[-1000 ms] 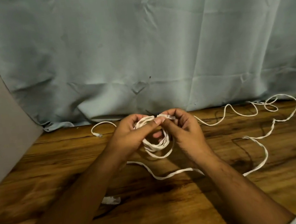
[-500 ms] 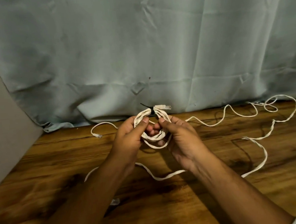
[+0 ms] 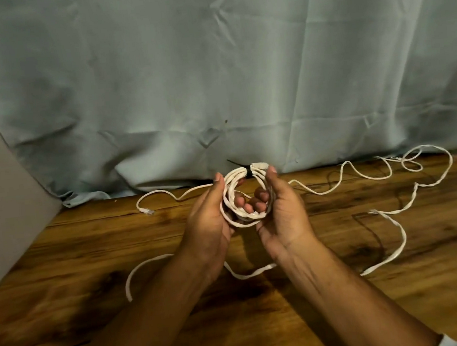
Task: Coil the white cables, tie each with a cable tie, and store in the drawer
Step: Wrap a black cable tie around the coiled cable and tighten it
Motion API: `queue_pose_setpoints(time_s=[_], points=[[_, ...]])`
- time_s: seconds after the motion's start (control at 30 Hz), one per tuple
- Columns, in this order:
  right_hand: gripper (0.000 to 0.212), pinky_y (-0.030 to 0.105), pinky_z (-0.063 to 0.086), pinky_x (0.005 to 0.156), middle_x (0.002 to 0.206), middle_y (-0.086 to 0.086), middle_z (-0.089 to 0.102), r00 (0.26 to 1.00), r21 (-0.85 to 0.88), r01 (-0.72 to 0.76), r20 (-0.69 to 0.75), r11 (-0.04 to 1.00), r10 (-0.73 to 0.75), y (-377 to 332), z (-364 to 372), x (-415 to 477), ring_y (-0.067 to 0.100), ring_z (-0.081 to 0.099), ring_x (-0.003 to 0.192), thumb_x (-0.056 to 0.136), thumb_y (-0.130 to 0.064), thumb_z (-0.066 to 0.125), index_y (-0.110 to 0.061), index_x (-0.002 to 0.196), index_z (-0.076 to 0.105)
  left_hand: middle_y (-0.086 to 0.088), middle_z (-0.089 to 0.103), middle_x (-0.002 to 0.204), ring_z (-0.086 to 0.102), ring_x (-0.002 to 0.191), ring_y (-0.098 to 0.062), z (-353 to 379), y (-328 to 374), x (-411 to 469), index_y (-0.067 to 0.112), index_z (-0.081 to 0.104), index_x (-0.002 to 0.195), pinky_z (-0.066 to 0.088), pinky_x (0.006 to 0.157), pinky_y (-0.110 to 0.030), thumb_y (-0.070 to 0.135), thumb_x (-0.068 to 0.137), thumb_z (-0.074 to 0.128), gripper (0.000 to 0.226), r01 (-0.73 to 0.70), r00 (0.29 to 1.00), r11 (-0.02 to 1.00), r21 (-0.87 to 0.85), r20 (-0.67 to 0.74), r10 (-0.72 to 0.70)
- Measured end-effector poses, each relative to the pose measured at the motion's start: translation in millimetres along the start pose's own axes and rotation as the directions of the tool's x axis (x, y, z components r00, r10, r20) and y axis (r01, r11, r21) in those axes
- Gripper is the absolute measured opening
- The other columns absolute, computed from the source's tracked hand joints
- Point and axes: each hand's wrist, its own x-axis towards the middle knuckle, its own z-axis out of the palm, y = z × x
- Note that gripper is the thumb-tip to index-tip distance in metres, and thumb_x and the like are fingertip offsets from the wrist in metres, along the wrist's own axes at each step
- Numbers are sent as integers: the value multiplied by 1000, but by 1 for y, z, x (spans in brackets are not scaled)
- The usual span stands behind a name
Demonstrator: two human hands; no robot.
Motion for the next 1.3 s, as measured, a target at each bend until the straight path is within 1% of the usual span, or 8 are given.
queue_pose_setpoints(time_s=[0.23,0.4,0.63,0.77,0.87,1.03,1.13,1.3], points=[[22,31,40,60,62,1,46,1000,3,17,-11,1000,-17,16,3,-6,21,44,61,106,-32,57,-11,106,63,1,48,56,48,56,-17,3,-7,-2,9,64,91,42,60,-32,34,107,48,34,-148,950,974,169,-250,188],[30,22,38,48,62,-5,50,999,-89,20,41,996,-16,19,10,-17,7,43,52,105,-46,54,-20,93,62,-1,55,76,53,76,-20,-5,-4,2,7,64,119,48,58,-26,43,105,49,41,-153,915,944,293,-318,247],[43,24,32,44,56,-1,42,999,-140,32,34,990,-27,11,14,-22,12,38,46,102,-56,52,-19,82,54,12,42,46,38,41,-3,-2,3,-2,17,53,76,35,41,-20,37,108,43,39,-177,950,887,425,-163,268],[39,21,35,40,58,2,55,1000,-132,25,16,991,-23,8,13,-22,10,44,44,106,-44,52,-13,84,61,8,49,46,43,42,-9,-4,9,0,8,57,84,35,47,-24,32,108,45,36,-138,978,915,380,-97,187],[33,18,41,41,62,0,58,999,-78,15,37,997,-12,4,12,-20,8,50,49,105,-41,53,-13,92,66,-13,62,76,57,64,-24,-9,11,2,1,64,103,49,65,-35,34,100,59,33,-145,981,951,274,-84,174],[26,24,48,56,53,-5,42,998,117,-5,58,993,-2,-1,4,-6,5,43,43,105,-41,53,-18,100,64,-3,74,91,69,72,-13,-8,8,1,15,57,124,56,77,-29,8,92,68,35,-146,989,942,304,42,140],[22,32,48,67,56,-2,47,998,90,-15,68,996,9,3,-1,-3,10,49,46,105,-35,55,-15,101,64,1,69,74,67,66,-11,-12,4,1,9,65,107,55,71,-26,13,102,56,11,-172,985,895,412,57,163],[13,29,52,52,61,3,56,988,-119,119,108,986,-107,4,2,-10,16,55,48,106,-19,55,-10,116,56,0,51,70,53,58,-9,-17,5,6,8,62,112,50,57,-23,16,108,46,18,-192,971,890,413,-54,234]])
